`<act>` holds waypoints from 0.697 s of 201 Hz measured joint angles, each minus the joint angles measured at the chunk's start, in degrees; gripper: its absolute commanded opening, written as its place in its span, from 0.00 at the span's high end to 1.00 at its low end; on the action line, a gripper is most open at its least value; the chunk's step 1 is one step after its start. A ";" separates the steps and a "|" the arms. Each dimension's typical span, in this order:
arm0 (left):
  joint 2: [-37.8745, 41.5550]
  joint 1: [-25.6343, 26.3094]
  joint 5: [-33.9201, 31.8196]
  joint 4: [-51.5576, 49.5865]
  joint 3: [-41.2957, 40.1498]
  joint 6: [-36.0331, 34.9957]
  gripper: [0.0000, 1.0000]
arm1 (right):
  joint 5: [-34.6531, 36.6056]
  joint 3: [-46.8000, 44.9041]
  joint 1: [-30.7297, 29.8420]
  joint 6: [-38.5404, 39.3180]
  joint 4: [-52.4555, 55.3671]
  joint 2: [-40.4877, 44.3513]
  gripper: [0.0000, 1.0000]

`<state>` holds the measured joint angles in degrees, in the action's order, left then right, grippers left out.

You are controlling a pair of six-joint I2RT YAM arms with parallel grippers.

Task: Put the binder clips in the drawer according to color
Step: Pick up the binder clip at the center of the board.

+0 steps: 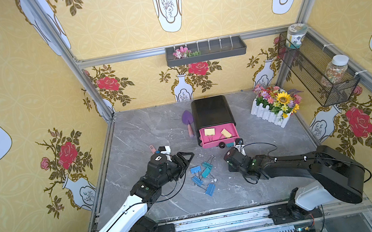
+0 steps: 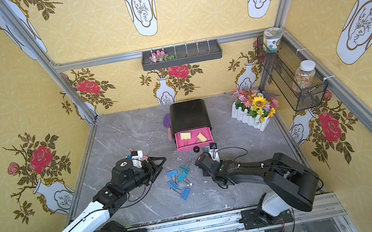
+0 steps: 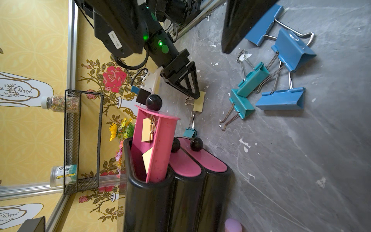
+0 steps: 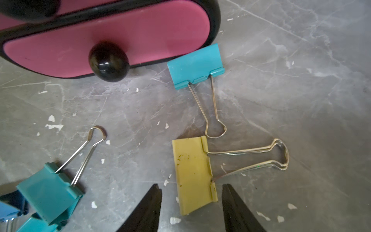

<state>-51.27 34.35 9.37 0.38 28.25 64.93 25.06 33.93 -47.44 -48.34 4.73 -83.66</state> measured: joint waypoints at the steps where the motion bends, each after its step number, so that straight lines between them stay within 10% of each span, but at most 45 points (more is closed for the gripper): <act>1: 0.00 0.00 0.00 0.00 0.00 0.00 0.33 | -0.02 0.04 0.02 -0.02 0.04 -0.04 0.50; 140: 0.37 0.00 -0.11 0.04 0.00 0.02 0.33 | -2.80 -0.26 -1.31 -1.07 2.91 0.96 0.66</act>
<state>-50.89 34.35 9.26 0.43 28.25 64.95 22.26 33.67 -48.75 -49.41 7.64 -82.70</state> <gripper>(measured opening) 0.673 0.335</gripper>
